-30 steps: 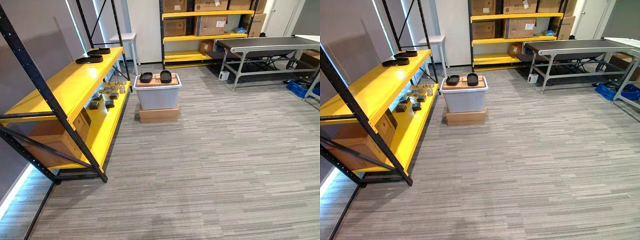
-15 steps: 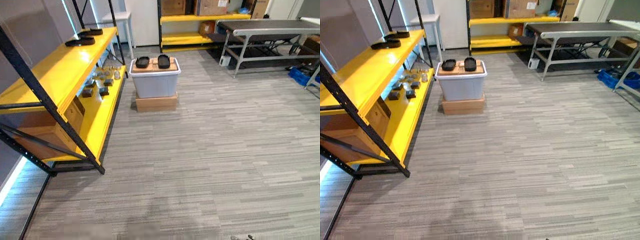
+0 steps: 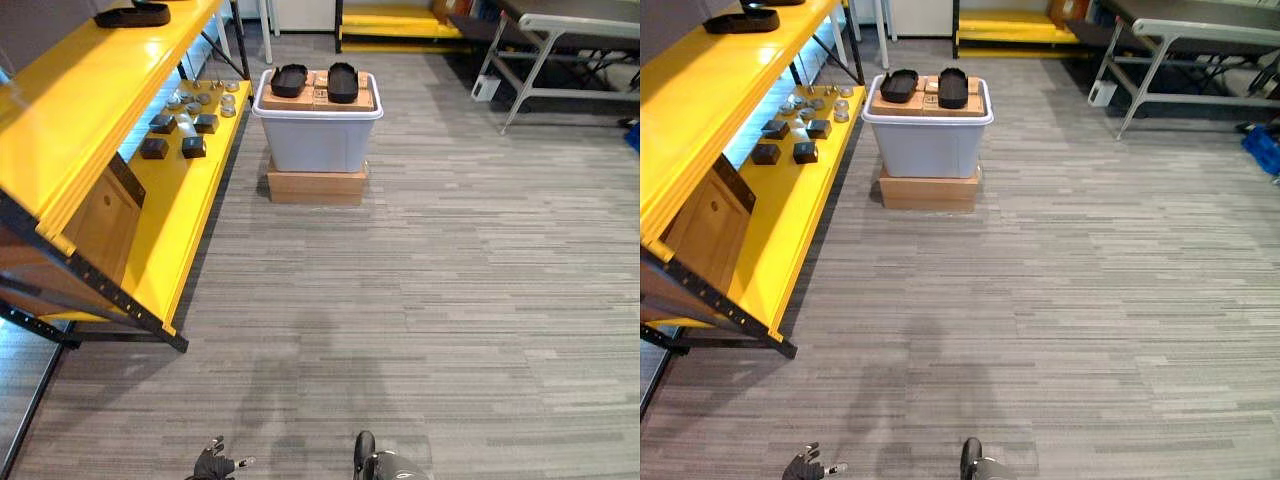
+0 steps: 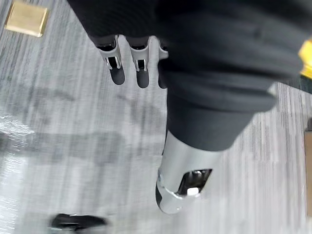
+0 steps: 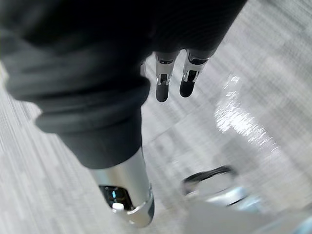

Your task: Walk over and take plastic housings, then place them on the shelf

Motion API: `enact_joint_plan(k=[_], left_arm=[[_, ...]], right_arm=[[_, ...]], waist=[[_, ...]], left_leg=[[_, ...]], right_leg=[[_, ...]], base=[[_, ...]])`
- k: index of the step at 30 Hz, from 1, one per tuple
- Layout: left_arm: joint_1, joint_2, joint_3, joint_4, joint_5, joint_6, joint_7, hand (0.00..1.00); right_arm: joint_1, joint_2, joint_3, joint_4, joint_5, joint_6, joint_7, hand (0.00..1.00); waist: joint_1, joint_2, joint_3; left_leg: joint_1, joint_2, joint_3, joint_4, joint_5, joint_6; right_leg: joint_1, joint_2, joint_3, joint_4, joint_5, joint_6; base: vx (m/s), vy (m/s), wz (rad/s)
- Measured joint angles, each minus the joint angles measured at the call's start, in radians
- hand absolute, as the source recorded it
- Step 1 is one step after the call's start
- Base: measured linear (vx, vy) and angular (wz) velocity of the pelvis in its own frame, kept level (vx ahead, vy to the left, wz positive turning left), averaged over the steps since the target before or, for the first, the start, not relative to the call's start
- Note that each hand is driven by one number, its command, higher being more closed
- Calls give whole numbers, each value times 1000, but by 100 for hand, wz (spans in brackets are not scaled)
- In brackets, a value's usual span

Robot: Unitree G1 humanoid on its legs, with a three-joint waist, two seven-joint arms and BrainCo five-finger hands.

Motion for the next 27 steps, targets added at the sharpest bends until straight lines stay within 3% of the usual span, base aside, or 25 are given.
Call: enact_joint_plan(k=[1,2,3,4,6,8,9,10,12,13,14,15,16,17,18,19,21,22,23,24,25,26,27], left_arm=[[18,-6,25,-3,2,1,2,0],[49,-20,56,-16,2,5,5,0],[76,-35,70,-30,2,6,5,0],[92,-40,70,-33,1,5,5,0],[137,-51,79,-27,-10,13,4,0],[185,-71,88,-29,-22,16,6,0],[216,-91,87,-30,-26,17,8,0],[226,-98,86,-25,-26,18,9,0],[240,-93,89,-26,-27,15,6,0],[241,-74,86,-24,-27,16,6,0],[236,-54,85,-24,-28,16,5,0],[231,-50,83,-25,-28,16,4,0],[214,-40,66,-22,-30,19,5,0],[207,-38,35,-26,-30,17,4,0],[205,-39,24,-28,-30,16,4,0],[185,-36,-1,-32,-30,10,4,0],[129,-22,-35,-28,-31,8,3,0],[114,-21,-46,-29,-32,8,5,0],[93,-19,-68,-31,-32,6,6,0],[82,-22,-70,-30,-32,5,6,0],[76,-40,-66,-31,-32,5,7,0],[75,-64,-50,-32,-32,1,7,0],[77,-81,-18,-35,-32,-2,6,0]], right_arm=[[8,10,0,-19,1,0,-3,0],[9,22,4,-38,4,0,-8,0],[6,26,12,-67,4,-2,-11,0],[-1,24,19,-75,4,-2,-12,0],[-74,20,21,-55,3,-3,-10,0],[-74,25,46,-63,1,-3,-14,0],[-47,28,63,-61,-2,-3,-17,0],[-35,32,65,-53,-3,-3,-18,0],[-27,38,84,-32,-6,-3,-16,0],[-31,45,80,-6,-9,-3,-13,0],[-27,52,80,3,-11,-3,-10,0],[-28,52,79,10,-12,-3,-8,0],[-35,48,80,22,-11,-3,-7,0],[-24,45,83,22,-12,-3,-7,0],[-18,45,92,20,-11,-3,-6,0],[-15,45,104,20,-12,-4,-1,0],[-14,45,107,20,-14,-4,2,0],[-12,41,113,20,-15,-4,1,0],[0,37,120,20,-15,-4,1,0],[6,34,119,20,-15,-4,0,0],[22,27,95,20,-15,-3,0,0],[36,23,61,19,-15,-3,-1,0],[36,34,25,17,-15,-3,-1,0]], waist=[[12,-8,3],[36,-19,-2],[57,-24,-10],[72,-24,-14],[128,-39,-14],[149,-37,-19],[165,-40,-38],[168,-47,-59],[160,-71,-92],[155,-101,-94],[141,-134,-92],[131,-138,-86],[121,-135,-66],[110,-113,-63],[100,-109,-69],[94,-99,-71],[80,-98,-68],[72,-98,-67],[64,-108,-70],[59,-111,-66],[37,-101,-68],[36,-69,-70],[43,-64,-69]], left_leg=[[-54,13,31,117,-5,3],[-134,16,83,176,-30,41],[-213,14,123,162,-56,79],[-263,10,147,120,-71,92],[-394,-44,180,-333,-86,106],[-416,-55,185,-692,-27,122],[-416,-52,193,-745,52,91],[-414,-71,178,-730,122,106],[-387,-146,97,-732,201,182],[-329,-189,97,-725,201,243],[-264,-228,96,-710,141,267],[-225,-237,87,-705,110,277],[-116,-251,72,-720,69,272],[-5,-250,52,-771,50,262],[46,-249,37,-807,48,262],[144,-238,13,-882,46,258],[233,-214,-24,-940,8,261],[252,-208,-37,-946,-13,257],[279,-212,-50,-959,-41,251],[297,-217,-64,-964,-58,253],[334,-206,-103,-969,-91,247],[353,-181,-111,-963,-102,238],[341,-179,-110,-896,-99,234]], right_leg=[[91,13,20,-57,0,0],[188,17,50,-125,-1,-1],[238,16,80,-173,-3,-4],[262,11,104,-200,-8,-8],[321,-39,180,-254,-61,48],[412,-72,196,-293,-102,82],[474,-95,201,-293,-129,105],[483,-104,202,-278,-129,105],[447,-155,194,-120,-130,114],[392,-195,200,95,-100,163],[311,-234,231,344,35,252],[266,-241,251,476,115,281],[182,-279,223,707,116,268],[130,-325,134,805,73,228],[100,-340,91,810,50,212],[36,-334,37,764,-12,172],[-67,-249,31,473,-61,188],[-95,-213,29,278,-48,192],[-115,-182,21,3,32,204],[-129,-177,28,-71,108,195],[-129,-169,49,-60,220,158],[-128,-144,53,-17,187,104],[-142,-141,66,58,120,95]], base=[[888,-235,-40],[710,-148,-50],[688,-98,-61],[516,8,-91],[623,80,-105],[755,210,-62],[880,304,-45],[928,369,-20],[757,322,8],[860,327,24],[844,297,28],[776,228,44],[716,180,39],[681,157,44],[642,111,48],[606,46,56],[634,-36,57],[655,-191,48],[562,-216,42],[592,-254,67],[536,-243,53],[672,-273,30],[659,-256,-17]])
